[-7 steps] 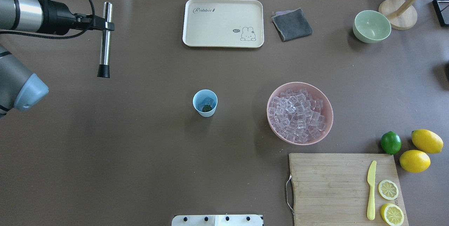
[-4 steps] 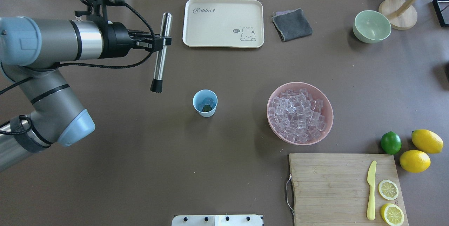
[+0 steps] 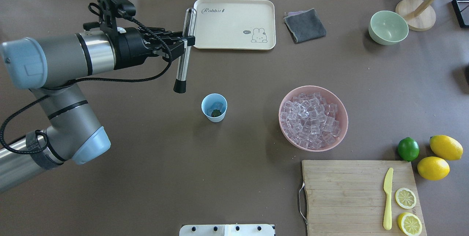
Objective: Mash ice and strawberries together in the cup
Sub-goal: 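Carry the upright metal pestle with the left gripper over the cup, then press the pestle down into the light-blue cup with the left gripper, then lift the pestle out of the cup and withdraw the left arm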
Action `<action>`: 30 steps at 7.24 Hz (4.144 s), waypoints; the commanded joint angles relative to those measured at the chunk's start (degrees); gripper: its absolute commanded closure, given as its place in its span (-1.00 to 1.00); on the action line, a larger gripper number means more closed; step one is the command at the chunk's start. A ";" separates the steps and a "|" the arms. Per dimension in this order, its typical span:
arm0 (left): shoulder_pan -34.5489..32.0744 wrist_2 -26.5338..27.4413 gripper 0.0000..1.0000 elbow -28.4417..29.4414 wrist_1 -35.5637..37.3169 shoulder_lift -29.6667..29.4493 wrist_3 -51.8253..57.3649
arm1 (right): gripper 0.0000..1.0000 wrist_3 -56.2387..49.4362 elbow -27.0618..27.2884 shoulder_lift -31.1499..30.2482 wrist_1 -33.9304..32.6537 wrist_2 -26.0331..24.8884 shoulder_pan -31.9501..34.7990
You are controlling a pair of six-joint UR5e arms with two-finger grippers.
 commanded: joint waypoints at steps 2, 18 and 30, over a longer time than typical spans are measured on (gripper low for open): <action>2.79 6.79 1.00 2.80 -6.63 -2.91 7.19 | -1.00 -0.09 0.13 0.20 -1.72 0.10 0.51; 11.83 15.67 1.00 14.58 -15.60 -4.50 16.49 | -1.00 -1.40 1.62 -4.02 -1.55 -0.16 3.32; -15.48 -26.46 1.00 -5.55 34.24 1.97 2.10 | -1.00 -1.76 1.97 -5.34 -1.46 -0.43 4.29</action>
